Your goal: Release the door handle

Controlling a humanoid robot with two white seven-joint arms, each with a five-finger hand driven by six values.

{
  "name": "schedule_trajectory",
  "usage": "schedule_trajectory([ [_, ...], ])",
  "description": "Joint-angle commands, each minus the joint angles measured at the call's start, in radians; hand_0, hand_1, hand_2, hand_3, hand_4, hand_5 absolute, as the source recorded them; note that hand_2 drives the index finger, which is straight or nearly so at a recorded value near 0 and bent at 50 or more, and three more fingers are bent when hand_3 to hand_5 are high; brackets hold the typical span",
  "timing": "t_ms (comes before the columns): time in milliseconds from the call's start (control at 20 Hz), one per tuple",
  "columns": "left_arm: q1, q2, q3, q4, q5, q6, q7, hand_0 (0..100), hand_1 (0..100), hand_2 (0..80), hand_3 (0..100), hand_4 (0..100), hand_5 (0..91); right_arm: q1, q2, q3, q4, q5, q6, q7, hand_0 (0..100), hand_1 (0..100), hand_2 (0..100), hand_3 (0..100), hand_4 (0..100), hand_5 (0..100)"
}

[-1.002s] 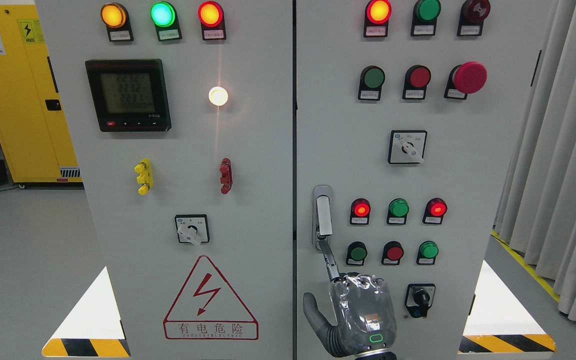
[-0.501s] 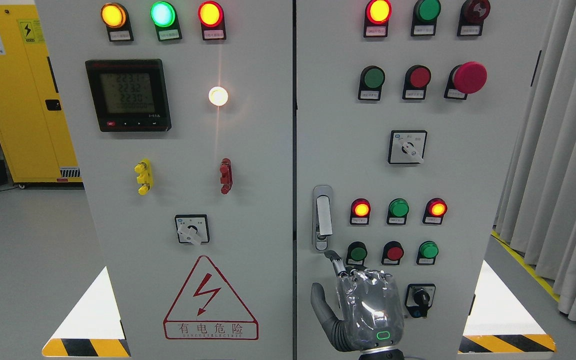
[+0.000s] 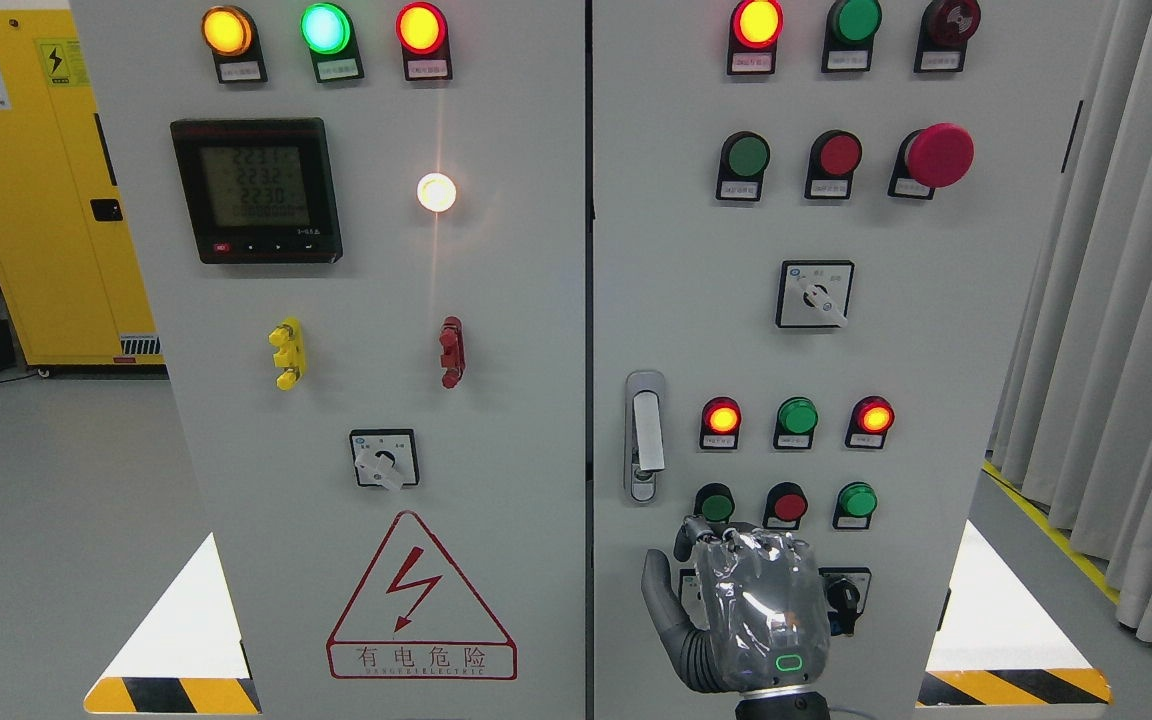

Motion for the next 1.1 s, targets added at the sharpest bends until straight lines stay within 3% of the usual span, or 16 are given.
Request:
schedule_trajectory([
  [0,0.0,0.0,0.0,0.0,0.0,-0.001,0.0,12,56,0.0,0,0,0.0,-0.008,-0.001,-0.019,-0.037,-0.008,0.0,0.006,35,27,100,100,100,100],
  [100,0.0,0.0,0.0,0.0,0.0,0.0,0.0,12,56,0.0,0,0,0.0,-0.013,-0.001,-0.019,-0.045,-0.01,-0.001,0.028,33,27,100,100,100,100],
  [451,0.0,0.0,0.0,0.0,0.0,0.0,0.0,12,56,0.0,0,0,0.0,-0.06,-0.001,-0.019,-0.051,-0.01,-0.004,0.04,32,19,100,100,100,100],
  [601,0.0,0.0,-0.001,0.0,0.0,0.0,0.0,12,56,0.0,0,0,0.0,-0.076,-0.001,-0.019,-0.051,-0.01,-0.001,0.074,30,21,100,100,100,100],
  [1052,0.0,0.0,0.0,0.0,0.0,0.0,0.0,12,56,0.0,0,0,0.0,-0.099,0.005,-0.006,-0.05,-0.014,-0.003,0.08,30,20,100,100,100,100],
])
